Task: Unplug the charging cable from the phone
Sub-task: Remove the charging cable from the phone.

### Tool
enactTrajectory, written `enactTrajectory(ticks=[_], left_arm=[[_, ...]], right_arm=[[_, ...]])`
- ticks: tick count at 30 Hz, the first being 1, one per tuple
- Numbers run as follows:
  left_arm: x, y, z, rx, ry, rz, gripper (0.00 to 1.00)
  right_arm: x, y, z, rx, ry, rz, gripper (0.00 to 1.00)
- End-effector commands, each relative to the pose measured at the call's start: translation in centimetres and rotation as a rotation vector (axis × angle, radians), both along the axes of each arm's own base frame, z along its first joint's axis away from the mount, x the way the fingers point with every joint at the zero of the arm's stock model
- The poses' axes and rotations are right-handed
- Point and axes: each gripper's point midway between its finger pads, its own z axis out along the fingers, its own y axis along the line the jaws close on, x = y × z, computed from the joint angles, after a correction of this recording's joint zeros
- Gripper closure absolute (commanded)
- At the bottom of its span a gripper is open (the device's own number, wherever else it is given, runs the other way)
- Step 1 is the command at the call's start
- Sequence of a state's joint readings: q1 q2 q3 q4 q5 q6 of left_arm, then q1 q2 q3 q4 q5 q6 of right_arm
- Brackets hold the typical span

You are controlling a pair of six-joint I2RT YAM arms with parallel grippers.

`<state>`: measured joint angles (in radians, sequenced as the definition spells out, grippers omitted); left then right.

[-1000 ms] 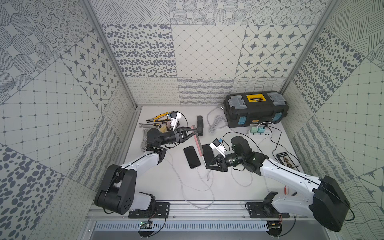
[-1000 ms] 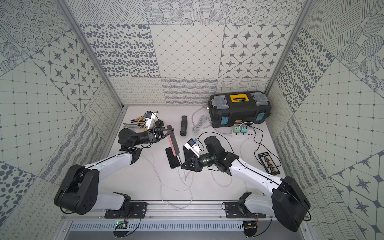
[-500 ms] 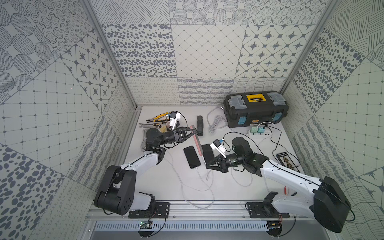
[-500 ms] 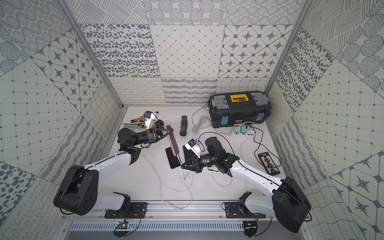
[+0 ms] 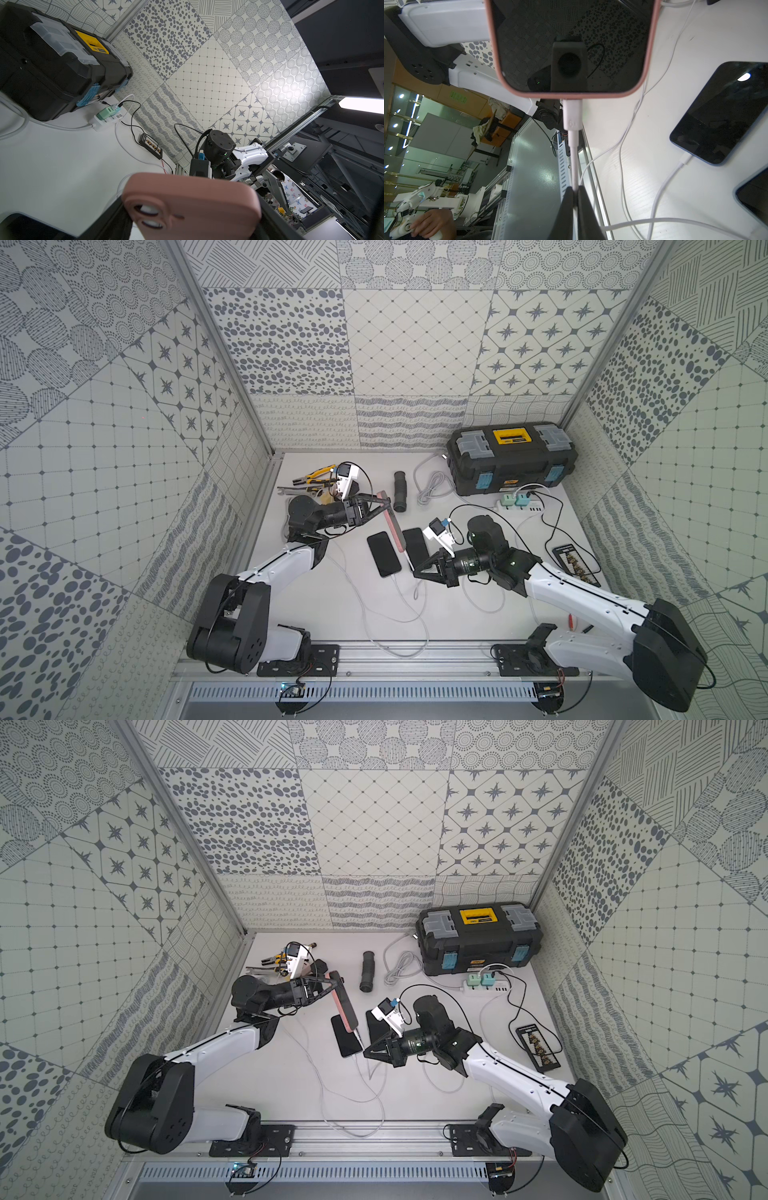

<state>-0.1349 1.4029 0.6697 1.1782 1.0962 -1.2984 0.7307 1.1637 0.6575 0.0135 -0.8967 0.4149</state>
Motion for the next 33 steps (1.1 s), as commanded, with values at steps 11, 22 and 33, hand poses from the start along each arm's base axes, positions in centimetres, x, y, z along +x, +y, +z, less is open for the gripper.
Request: enactTrajectory(ticks=[11, 22, 33], left_arm=[[0.66, 1.16, 2.55, -0.038, -0.116, 0.084, 1.0], [0.73, 1.37, 2.56, -0.035, -0.119, 0.09, 1.0], [0.65, 1.65, 2.86, -0.033, -0.126, 0.097, 1.0]], right_arm=[[-1.9, -0.2, -1.17, -0.019, 0.053, 0.056, 1.0], [-1.96, -0.26, -1.28, -0.019, 0.054, 0.056, 1.0], [-1.93, -0.25, -1.47, -0.025, 0.061, 0.055, 1.0]])
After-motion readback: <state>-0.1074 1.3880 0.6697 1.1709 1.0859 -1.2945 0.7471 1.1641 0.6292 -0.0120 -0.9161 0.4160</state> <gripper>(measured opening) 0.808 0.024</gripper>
